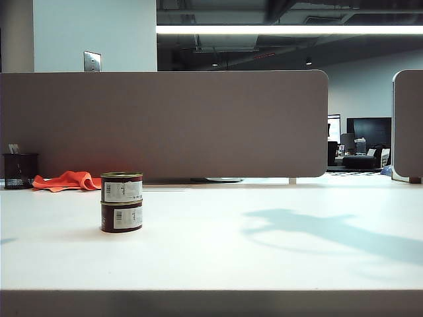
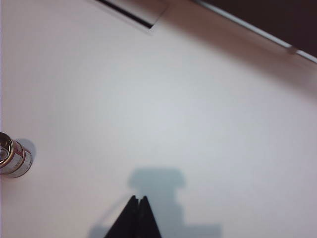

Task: Stack a can of tomatoes on the right onto the can of tomatoes on the left.

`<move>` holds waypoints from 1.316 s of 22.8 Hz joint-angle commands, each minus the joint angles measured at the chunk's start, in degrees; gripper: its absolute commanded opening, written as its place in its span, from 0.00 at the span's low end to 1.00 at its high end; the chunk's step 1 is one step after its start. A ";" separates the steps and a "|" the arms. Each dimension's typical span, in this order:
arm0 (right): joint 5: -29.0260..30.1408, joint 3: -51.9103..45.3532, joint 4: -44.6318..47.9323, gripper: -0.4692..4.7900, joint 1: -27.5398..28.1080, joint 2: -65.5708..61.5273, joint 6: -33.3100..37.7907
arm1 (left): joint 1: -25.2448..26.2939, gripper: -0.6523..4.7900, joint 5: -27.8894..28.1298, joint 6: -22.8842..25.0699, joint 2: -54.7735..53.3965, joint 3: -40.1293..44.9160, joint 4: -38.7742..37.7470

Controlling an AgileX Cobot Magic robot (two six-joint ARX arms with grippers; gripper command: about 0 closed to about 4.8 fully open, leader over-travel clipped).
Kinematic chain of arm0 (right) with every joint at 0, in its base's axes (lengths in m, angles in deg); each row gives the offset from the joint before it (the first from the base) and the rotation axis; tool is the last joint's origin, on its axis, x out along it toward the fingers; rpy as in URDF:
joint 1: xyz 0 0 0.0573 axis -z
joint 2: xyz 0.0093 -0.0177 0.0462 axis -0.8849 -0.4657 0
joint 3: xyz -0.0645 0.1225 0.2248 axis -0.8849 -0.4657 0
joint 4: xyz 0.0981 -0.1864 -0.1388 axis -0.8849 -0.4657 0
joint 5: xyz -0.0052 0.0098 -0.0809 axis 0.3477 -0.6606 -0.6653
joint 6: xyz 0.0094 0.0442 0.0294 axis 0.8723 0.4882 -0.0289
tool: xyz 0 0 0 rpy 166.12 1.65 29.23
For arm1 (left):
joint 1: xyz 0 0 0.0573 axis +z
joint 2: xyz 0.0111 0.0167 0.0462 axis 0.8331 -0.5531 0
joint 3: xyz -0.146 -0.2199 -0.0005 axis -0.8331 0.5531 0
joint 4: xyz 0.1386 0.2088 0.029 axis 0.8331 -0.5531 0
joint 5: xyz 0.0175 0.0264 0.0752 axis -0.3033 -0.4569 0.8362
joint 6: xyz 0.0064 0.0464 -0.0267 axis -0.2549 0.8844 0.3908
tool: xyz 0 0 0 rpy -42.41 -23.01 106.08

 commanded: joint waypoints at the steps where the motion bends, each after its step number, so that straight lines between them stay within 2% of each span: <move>1: 0.09 -5.55 0.61 0.08 1.90 8.37 1.99 | -1.16 0.11 0.00 0.22 2.86 0.90 0.39; 5: -2.73 -21.09 6.38 0.08 2.38 26.97 2.12 | -1.55 0.11 -0.04 -0.17 11.21 6.25 0.11; 8: -2.69 -31.08 10.99 0.08 2.38 38.29 2.12 | -1.55 0.11 -0.02 -2.69 18.51 11.47 1.01; 11: -2.58 -44.50 18.91 0.08 2.54 50.10 2.10 | -1.51 0.11 0.22 -5.05 25.55 18.29 7.13; 15: -2.32 -55.28 27.26 0.09 2.56 54.69 2.03 | -1.49 0.11 1.11 -5.18 26.93 23.87 10.62; 16: -2.25 -60.08 29.59 0.17 2.56 55.98 2.01 | -1.49 0.11 3.85 -5.20 26.45 26.69 10.67; 17: -2.25 -63.49 30.21 0.19 2.56 56.11 2.05 | -1.49 0.11 6.51 -6.05 26.18 29.31 10.67; 20: -2.64 -68.57 32.48 0.19 2.56 56.11 2.10 | -1.49 0.11 9.38 -11.67 26.16 33.44 13.07; 22: -2.43 -71.95 36.76 0.19 2.56 56.22 1.99 | -1.49 0.11 11.34 -13.60 26.23 36.37 16.33; 25: -2.25 -76.89 44.48 0.19 2.51 56.94 1.84 | -1.49 0.11 11.52 -12.52 26.69 40.57 22.49; 27: -2.25 -82.60 52.83 0.18 2.51 58.23 1.88 | -1.51 0.11 9.49 -12.07 26.95 45.13 29.51; 29: -2.25 -84.59 55.58 0.17 2.51 58.82 1.88 | -1.51 0.11 8.28 -11.93 26.95 47.06 32.52; 30: -2.05 -86.29 57.88 0.11 2.49 59.08 1.88 | -1.51 0.11 7.48 -11.17 26.95 48.59 34.73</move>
